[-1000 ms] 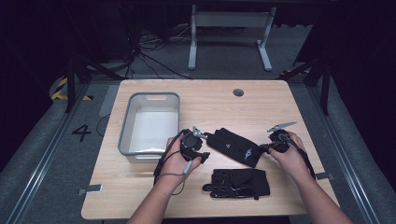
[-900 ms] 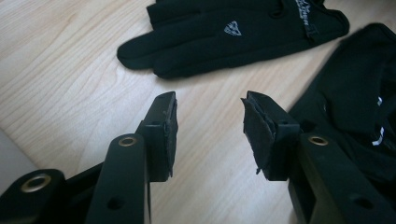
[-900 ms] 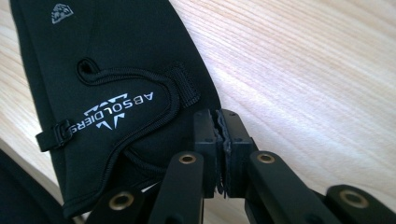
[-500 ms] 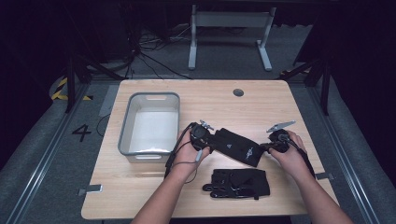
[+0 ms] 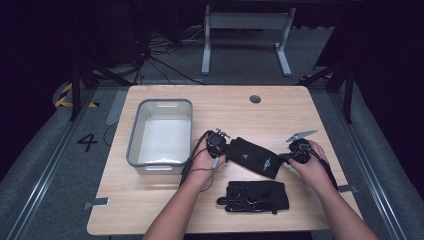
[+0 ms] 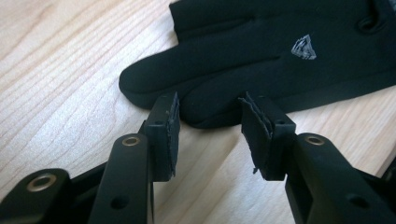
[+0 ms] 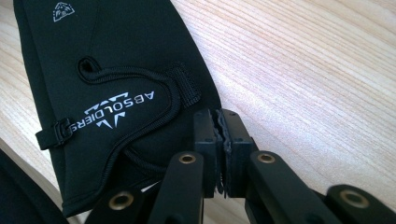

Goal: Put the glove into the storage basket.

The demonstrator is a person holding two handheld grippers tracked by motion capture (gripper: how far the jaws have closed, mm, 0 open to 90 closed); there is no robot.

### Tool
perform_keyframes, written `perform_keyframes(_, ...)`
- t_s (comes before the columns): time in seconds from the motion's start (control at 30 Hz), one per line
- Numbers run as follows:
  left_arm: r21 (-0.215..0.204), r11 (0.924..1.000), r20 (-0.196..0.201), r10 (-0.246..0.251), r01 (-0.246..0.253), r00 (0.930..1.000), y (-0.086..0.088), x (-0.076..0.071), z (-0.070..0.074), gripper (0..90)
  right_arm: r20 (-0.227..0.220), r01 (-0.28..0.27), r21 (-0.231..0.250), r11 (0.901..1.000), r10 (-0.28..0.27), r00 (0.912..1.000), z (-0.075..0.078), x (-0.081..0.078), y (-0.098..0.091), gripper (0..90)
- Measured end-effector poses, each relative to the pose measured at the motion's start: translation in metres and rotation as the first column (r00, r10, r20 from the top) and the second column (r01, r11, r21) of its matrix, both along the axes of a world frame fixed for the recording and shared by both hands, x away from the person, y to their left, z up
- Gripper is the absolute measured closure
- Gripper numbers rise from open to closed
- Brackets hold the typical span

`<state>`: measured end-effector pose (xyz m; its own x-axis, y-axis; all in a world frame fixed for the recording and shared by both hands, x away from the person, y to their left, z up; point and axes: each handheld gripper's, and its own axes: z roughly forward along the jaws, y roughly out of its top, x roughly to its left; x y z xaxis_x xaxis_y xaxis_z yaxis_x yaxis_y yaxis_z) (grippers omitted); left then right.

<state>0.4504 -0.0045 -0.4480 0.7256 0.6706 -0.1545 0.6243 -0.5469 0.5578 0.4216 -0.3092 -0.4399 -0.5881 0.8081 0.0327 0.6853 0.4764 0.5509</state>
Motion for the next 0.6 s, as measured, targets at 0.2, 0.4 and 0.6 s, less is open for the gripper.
perform_keyframes(0.2, 0.014, 0.9997, 0.021, -0.018, 0.018, 0.9996, -0.0035, -0.0011, -0.0003, 56.8, 0.004, 0.001, -0.007, 1.0, -0.001, 1.0, 0.0, -0.0004, 0.0007, 87.4)
perform_keyframes(0.4, 0.023, 0.9997, 0.032, -0.01, 0.009, 0.9995, -0.0021, -0.0003, -0.0003, 65.9, 0.004, -0.001, -0.013, 0.9999, 0.001, 1.0, 0.0002, -0.0004, 0.0012, 87.5)
perform_keyframes(0.6, 0.046, 0.9988, 0.04, -0.017, 0.015, 0.9991, -0.004, -0.0017, 0.0005, 72.8, 0.01, 0.002, -0.025, 0.9997, -0.001, 1.0, 0.0004, -0.0011, 0.0029, 87.5)
